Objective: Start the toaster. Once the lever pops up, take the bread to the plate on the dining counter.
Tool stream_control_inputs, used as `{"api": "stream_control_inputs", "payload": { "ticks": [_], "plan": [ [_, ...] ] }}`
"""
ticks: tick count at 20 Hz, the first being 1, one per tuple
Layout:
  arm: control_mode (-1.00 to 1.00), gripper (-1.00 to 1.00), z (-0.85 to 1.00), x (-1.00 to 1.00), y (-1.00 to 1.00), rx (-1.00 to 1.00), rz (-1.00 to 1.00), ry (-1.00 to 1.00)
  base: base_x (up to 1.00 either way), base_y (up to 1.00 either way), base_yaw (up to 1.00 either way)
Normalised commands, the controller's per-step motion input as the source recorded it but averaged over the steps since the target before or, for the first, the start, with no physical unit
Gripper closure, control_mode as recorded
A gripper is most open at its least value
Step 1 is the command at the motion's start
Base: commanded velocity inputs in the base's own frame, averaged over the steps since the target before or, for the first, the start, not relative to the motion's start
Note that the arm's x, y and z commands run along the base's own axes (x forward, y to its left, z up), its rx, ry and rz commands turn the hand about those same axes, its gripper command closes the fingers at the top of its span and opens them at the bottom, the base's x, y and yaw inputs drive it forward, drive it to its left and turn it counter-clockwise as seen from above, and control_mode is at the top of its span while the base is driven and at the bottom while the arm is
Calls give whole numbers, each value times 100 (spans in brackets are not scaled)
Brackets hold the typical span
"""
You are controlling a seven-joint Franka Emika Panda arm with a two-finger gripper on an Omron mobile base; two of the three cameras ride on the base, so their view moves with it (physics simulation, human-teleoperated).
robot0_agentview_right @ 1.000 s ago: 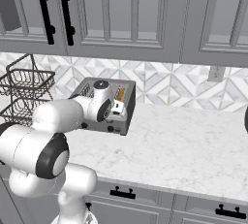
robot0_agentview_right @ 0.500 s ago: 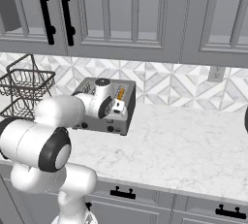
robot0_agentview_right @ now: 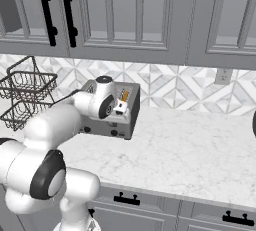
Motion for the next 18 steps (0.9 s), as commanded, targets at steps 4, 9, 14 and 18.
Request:
{"api": "stream_control_inputs", "payload": {
  "ticks": [4, 9, 14, 18],
  "plan": [
    [-100, 100, 83, -48, 0, 0, 0, -1, 0, 0, 0],
    [-100, 100, 87, -30, 0, 0, 0, -12, 0, 0, 0],
    [-100, 100, 68, -12, 0, 0, 0, -24, 0, 0, 0],
    [-100, 100, 33, 0, 0, 0, 0, -24, 0, 0, 0]
  ]
}}
